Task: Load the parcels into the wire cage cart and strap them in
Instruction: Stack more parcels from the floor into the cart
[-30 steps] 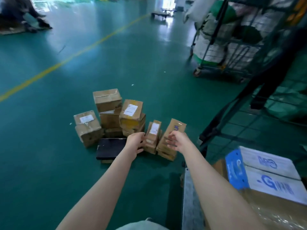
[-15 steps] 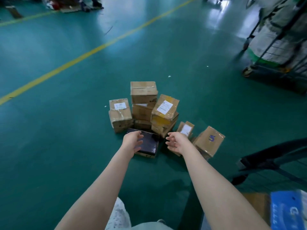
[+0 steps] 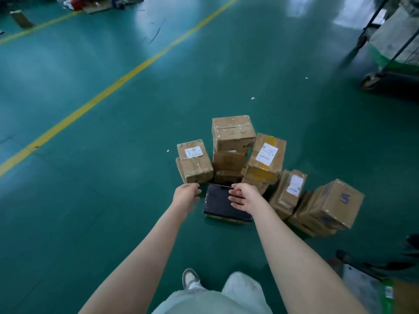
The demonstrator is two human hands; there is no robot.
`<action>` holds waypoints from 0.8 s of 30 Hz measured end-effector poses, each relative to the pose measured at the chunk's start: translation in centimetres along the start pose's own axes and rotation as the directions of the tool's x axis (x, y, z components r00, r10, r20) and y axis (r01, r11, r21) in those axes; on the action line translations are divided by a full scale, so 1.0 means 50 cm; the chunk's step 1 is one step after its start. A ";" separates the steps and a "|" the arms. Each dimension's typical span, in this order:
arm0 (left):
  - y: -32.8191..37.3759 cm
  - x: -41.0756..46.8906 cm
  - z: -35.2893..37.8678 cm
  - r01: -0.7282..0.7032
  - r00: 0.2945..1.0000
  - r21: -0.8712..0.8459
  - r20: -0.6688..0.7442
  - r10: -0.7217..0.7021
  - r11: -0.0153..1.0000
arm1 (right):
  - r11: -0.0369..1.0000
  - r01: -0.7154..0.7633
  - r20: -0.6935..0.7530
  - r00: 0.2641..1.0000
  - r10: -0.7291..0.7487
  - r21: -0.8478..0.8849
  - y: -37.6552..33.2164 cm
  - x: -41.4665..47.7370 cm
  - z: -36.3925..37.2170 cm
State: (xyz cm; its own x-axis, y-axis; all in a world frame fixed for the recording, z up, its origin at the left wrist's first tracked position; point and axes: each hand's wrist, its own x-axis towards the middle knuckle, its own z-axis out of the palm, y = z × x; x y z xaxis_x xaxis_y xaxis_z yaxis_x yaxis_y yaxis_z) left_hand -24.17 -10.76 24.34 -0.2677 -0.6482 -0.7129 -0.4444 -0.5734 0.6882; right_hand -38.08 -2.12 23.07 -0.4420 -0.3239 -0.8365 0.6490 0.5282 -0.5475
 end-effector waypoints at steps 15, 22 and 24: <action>0.069 0.235 -0.118 0.125 0.992 0.057 0.000 -0.126 0.990 | 0.985 -0.137 -0.045 0.989 0.142 0.107 -0.086 0.167 0.198; 0.242 0.429 -0.113 0.113 0.992 0.170 0.037 -0.121 0.979 | 0.968 -0.214 -0.073 0.972 0.225 0.133 -0.197 0.297 0.276; 0.291 0.491 -0.103 0.087 0.993 0.226 0.056 -0.103 0.970 | 0.968 -0.234 -0.110 0.964 0.243 0.093 -0.231 0.343 0.293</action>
State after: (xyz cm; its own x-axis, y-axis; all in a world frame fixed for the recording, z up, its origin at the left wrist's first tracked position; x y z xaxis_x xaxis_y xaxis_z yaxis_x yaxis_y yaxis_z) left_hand -32.78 -37.60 17.53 -0.2679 -0.5570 -0.7861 -0.6476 -0.4999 0.5750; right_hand -44.07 -25.29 14.68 -0.3363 -0.0972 -0.9367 0.7891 0.5138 -0.3367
